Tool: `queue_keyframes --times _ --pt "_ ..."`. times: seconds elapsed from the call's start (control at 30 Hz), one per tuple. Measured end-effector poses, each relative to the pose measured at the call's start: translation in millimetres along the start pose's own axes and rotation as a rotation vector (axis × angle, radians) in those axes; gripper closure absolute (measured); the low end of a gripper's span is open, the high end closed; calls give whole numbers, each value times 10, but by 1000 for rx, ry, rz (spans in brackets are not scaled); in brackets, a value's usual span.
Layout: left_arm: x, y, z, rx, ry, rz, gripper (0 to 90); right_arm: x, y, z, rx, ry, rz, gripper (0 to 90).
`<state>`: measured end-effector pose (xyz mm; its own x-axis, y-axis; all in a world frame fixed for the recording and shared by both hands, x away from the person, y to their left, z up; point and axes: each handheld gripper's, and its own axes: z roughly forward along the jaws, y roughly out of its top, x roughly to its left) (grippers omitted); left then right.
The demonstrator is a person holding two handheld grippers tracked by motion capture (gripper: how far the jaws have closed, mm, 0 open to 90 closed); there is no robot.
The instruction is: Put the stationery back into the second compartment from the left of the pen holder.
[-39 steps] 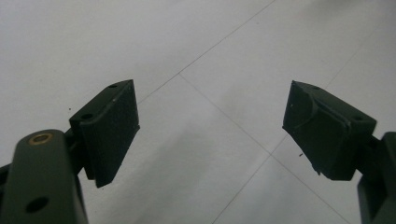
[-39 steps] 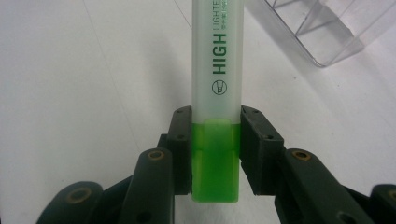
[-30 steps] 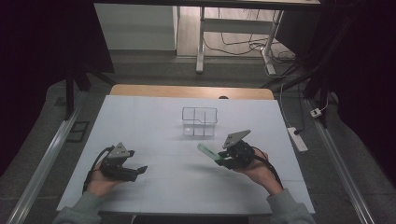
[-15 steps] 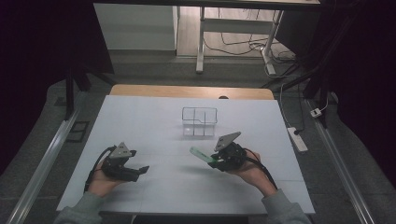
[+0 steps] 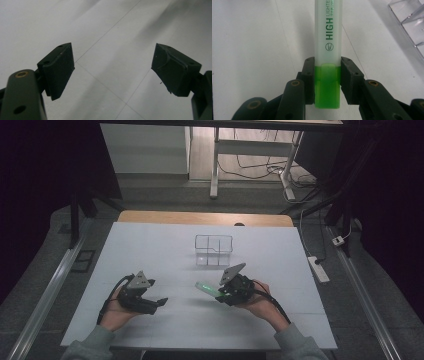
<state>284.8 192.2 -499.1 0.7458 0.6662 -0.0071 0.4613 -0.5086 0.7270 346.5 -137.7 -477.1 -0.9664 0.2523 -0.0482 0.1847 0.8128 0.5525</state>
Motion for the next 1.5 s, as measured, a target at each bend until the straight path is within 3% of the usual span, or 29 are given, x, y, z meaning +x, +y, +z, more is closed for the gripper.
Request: queue_keyframes --times 0.63,0.9,1.03,1.5 --pt "-264 417 224 47 -57 167 195 9 139 180 44 31 -34 664" --pt "-273 476 315 69 -77 187 194 32 169 212 58 54 -55 664" --pt "-291 513 346 78 -92 205 196 51 192 221 76 64 -75 665" --pt "-478 689 585 173 -172 343 291 153 270 288 158 98 -167 664"
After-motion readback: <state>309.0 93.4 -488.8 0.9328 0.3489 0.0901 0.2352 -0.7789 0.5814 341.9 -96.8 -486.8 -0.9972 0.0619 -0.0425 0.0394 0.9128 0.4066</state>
